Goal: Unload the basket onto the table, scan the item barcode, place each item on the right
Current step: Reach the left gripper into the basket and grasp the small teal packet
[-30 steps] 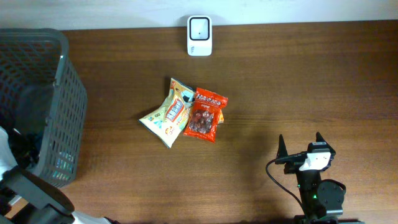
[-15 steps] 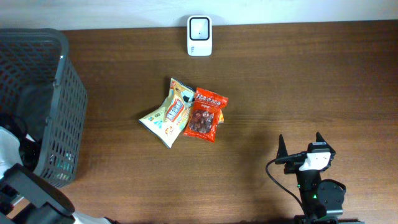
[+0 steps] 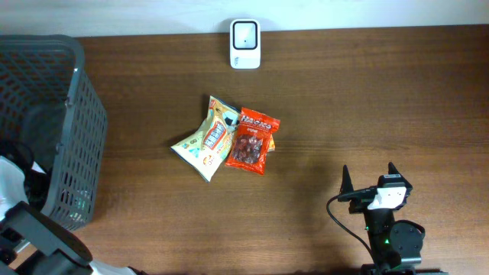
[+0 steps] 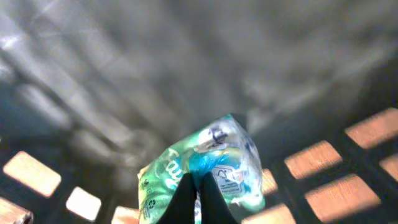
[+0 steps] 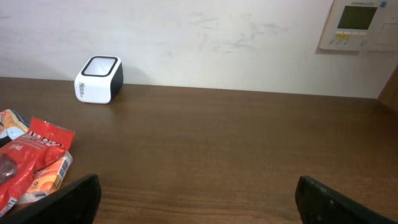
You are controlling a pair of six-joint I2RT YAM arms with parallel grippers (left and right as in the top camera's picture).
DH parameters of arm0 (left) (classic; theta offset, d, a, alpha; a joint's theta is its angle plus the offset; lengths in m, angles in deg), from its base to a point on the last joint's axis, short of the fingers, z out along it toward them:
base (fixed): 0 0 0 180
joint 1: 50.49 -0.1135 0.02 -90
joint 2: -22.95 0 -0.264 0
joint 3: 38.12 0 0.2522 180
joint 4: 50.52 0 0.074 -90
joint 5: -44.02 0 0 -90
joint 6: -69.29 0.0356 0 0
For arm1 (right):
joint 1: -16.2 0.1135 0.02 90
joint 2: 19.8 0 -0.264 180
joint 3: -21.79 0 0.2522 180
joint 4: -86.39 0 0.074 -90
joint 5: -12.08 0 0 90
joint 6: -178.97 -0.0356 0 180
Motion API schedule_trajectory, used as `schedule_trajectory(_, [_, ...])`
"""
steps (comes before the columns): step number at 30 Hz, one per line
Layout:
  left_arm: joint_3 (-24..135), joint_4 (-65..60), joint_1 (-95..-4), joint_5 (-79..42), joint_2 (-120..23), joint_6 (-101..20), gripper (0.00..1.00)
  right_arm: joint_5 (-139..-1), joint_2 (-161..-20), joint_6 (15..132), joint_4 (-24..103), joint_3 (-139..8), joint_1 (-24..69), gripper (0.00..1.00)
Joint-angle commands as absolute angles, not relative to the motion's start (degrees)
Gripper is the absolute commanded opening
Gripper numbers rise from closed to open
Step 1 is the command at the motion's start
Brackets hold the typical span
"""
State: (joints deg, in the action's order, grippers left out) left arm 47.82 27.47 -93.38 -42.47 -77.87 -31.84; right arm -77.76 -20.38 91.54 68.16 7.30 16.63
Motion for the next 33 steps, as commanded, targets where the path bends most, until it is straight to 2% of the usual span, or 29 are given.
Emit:
schedule_trajectory(1, [55.2, 30.1, -93.4, -38.3, -75.3, -31.7, 0.0, -78.2, -20.2, 91.3, 68.0, 7.7, 17.0, 0.99])
schedule_trajectory(8, [68.3, 30.5, -93.4, -36.7, -64.3, -31.7, 0.0, -78.2, -20.2, 91.3, 68.0, 7.7, 17.0, 0.99])
schedule_trajectory(14, [71.0, 28.9, -93.4, -34.9, -55.3, -31.7, 0.0, -78.2, -20.2, 91.3, 68.0, 7.7, 17.0, 0.99])
schedule_trajectory(15, [70.9, 29.2, -93.4, -35.5, -54.8, -31.7, 0.11, -78.2, -20.2, 91.3, 68.0, 7.7, 16.9, 0.99])
schedule_trajectory(16, [70.9, 29.9, -93.4, -36.8, -54.7, -31.7, 0.27, -78.2, -20.2, 91.3, 68.0, 7.7, 16.9, 0.99])
schedule_trajectory(17, [70.8, 31.0, -93.4, -38.6, -55.0, -31.7, 0.36, -78.2, -20.2, 91.3, 68.0, 7.7, 17.0, 0.99])
schedule_trajectory(21, [66.2, 32.6, -93.4, -43.6, -57.8, -31.7, 0.37, -78.2, -20.2, 91.3, 68.0, 7.7, 17.0, 0.99])
schedule_trajectory(23, [63.4, 31.1, -93.4, -44.3, -59.8, -31.7, 0.44, -78.2, -20.2, 91.3, 68.0, 7.7, 17.0, 0.99])
schedule_trajectory(26, [60.9, 29.6, -93.4, -44.1, -64.2, -31.5, 0.47, -78.2, -20.2, 91.3, 68.0, 7.7, 17.0, 0.99])
schedule_trajectory(33, [59.8, 29.4, -90.5, -43.7, -75.0, -26.9, 0.68, -78.2, -20.2, 91.3, 68.0, 7.7, 17.0, 0.99])
